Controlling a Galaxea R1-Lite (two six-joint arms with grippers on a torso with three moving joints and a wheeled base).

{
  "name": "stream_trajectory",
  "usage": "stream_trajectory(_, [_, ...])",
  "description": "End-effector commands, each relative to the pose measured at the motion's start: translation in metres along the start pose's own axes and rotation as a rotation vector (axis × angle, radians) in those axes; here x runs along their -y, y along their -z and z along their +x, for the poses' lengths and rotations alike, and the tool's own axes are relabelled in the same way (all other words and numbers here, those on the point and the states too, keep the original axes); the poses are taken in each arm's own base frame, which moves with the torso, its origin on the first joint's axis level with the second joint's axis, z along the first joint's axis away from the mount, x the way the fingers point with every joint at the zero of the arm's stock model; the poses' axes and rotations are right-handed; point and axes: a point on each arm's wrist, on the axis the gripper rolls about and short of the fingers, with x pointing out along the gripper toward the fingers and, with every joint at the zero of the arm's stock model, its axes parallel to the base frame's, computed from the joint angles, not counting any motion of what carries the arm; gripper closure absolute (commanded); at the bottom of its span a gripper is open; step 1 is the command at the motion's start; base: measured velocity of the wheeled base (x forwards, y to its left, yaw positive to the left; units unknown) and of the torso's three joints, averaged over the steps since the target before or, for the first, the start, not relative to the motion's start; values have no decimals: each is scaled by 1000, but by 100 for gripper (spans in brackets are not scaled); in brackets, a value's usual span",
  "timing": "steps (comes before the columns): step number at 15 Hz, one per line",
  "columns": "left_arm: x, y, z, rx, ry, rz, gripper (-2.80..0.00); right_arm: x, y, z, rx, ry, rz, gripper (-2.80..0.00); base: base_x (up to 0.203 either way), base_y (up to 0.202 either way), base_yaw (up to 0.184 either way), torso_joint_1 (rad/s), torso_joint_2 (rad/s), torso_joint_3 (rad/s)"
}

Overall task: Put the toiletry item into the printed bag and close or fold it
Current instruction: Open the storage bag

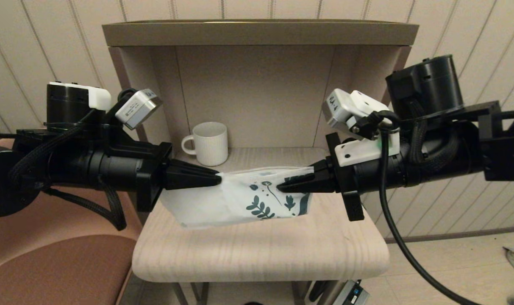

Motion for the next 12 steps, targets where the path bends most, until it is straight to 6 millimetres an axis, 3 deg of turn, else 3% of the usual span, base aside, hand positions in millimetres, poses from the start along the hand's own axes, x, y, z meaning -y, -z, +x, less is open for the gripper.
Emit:
stream_trajectory(1, [1,0,3,1,18,4,0,1,1,2,0,-6,-1,0,0,0,0,0,0,0])
stream_trajectory(6, [4,5,4,-8,24,-9,0,1,0,0,3,-2,-6,0,0,0,0,0,0,0])
stream_trajectory(12, [13,15,-6,-18,1,-3,0,3,-2,-16,8,42,-8,0,0,0,0,0,0,0])
